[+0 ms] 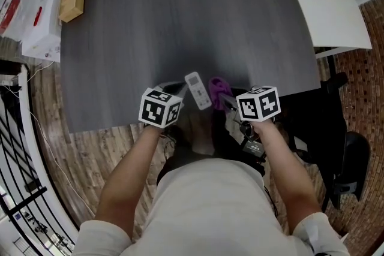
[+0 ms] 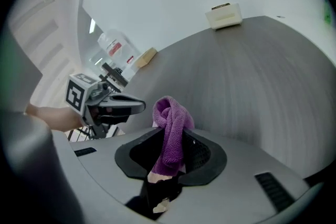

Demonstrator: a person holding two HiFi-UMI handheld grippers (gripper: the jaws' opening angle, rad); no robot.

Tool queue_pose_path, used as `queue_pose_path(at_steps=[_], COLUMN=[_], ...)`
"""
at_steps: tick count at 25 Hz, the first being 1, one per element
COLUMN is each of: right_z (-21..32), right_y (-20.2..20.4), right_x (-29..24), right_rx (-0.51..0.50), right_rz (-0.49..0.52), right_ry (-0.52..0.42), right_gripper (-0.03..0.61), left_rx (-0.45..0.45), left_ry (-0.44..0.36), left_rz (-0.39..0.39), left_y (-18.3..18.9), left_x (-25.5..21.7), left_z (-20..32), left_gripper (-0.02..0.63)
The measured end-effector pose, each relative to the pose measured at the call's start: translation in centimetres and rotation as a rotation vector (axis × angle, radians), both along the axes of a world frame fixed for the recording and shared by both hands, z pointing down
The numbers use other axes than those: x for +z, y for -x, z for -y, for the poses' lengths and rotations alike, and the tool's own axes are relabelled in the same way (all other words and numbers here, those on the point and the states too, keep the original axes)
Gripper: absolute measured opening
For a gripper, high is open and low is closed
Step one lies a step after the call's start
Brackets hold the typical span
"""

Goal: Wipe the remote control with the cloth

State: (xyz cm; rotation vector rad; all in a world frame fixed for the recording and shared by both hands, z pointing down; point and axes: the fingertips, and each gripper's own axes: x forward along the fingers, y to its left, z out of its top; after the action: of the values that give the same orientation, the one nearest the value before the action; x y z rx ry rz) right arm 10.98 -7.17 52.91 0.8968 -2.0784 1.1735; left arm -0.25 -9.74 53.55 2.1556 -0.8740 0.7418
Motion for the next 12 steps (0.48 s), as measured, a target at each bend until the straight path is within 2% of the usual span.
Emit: queue_pose_path(at_steps=[2, 5, 8, 12], right_z=[0.7, 0.7, 0.5, 1.0], right_y=[0.4, 1.4, 2.5, 4.4], right_x=[0.7, 1.9, 2.3, 2.2], right_rx=[-0.022, -0.062, -0.073, -0.081], right_rz=[-0.045, -0.09, -0.085, -0.048], right_ry=[-0.014, -0.015, -0.005, 0.016], right_gripper=[0.106, 0.107, 0.106, 0.106], left_rx=[-0.11, -0.186, -0.213, -0.234], left_ry=[0.081, 0.17, 0.207, 0.206], left_rz=[-0.078, -0.14, -0.192, -0.235], left_y=[0.8, 0.8, 0.4, 0.4], left_x=[0.9, 2.4, 3.1, 3.3], left_z=[-1.1, -2.2, -2.1, -1.0], left_gripper=[0.006, 0.006, 0.006, 0.006])
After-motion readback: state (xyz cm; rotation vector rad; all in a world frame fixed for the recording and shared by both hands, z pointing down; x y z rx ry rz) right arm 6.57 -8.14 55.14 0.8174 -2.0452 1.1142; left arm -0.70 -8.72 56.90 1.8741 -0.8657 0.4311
